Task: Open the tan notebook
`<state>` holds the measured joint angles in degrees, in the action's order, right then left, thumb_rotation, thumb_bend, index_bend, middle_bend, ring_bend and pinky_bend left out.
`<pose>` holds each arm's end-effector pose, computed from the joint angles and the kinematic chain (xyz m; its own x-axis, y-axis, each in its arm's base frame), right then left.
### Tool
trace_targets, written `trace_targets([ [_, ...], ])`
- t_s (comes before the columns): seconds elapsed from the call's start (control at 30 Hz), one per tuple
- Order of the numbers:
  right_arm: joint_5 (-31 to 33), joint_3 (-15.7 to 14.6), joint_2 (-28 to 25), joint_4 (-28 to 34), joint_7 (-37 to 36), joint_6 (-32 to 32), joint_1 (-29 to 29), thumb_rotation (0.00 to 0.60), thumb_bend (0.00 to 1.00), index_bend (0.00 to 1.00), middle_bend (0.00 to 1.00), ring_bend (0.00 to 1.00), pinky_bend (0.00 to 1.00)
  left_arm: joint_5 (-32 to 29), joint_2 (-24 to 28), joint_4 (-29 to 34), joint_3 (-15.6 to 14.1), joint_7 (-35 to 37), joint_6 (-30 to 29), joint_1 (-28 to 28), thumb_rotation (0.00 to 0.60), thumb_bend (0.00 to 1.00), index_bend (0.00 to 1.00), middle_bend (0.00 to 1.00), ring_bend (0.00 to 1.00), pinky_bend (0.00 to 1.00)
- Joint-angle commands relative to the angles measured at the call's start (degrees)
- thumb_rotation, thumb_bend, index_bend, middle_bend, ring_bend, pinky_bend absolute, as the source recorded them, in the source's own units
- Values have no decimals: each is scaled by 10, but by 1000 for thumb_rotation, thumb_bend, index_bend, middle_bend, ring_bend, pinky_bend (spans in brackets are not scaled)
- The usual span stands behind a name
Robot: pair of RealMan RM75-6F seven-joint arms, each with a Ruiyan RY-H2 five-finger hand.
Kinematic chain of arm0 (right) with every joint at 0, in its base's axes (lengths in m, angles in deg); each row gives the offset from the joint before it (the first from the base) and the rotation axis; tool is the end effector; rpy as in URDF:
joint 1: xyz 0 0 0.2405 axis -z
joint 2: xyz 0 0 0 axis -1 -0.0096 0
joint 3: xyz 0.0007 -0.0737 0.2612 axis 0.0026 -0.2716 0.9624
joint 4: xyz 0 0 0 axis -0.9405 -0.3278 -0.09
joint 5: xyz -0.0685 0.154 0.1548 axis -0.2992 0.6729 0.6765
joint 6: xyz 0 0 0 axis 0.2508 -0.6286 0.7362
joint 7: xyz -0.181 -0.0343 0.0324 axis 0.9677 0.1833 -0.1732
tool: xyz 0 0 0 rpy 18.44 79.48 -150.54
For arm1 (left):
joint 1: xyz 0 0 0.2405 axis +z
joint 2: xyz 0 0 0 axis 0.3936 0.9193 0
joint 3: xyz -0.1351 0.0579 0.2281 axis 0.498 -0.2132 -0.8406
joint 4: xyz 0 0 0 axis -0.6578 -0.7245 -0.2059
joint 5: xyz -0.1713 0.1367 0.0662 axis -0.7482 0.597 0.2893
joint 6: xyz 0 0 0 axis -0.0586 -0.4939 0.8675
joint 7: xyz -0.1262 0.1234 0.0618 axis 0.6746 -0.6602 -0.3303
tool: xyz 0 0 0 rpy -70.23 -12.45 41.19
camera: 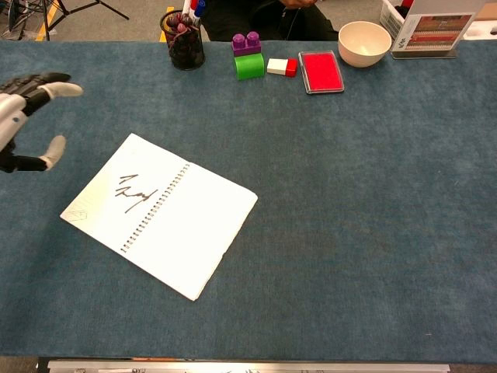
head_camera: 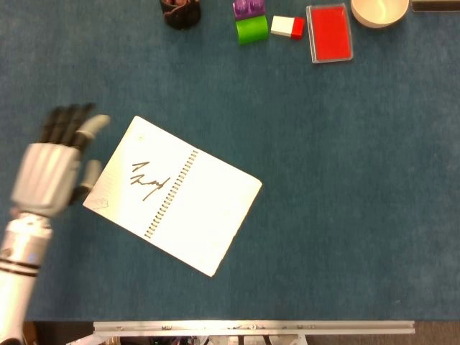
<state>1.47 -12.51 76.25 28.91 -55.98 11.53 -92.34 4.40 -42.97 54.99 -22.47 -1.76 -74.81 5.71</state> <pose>-0.3500 -0.2308 0.1903 0.2882 0.0703 0.9550 -0.9568 0.0619 0.2842 -0.2523 0.2704 0.0534 0.3417 0.0869 0.9358 0.9292 -0.1803 -0.3225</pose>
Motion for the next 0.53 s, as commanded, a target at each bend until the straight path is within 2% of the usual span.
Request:
trace_targets([
  [0.03,1,0,-1,6,5,0,-1,600,532,381,369,277,367,-13,16,-15,4,30,-40,34,520,501,147,55,14,0],
  [0.33,-1,-1,-3,15,11,-2,-4,600,532,382,369,277,367,-21,28,-22,0,42,-80,85,543,501,154,55,15,0],
  [0.53,-2,-1,-3,18,13,-8,-9,600,532,381,369,277,367,-21,32,-20,3,43,-79,95,569,501,154,55,15,0],
])
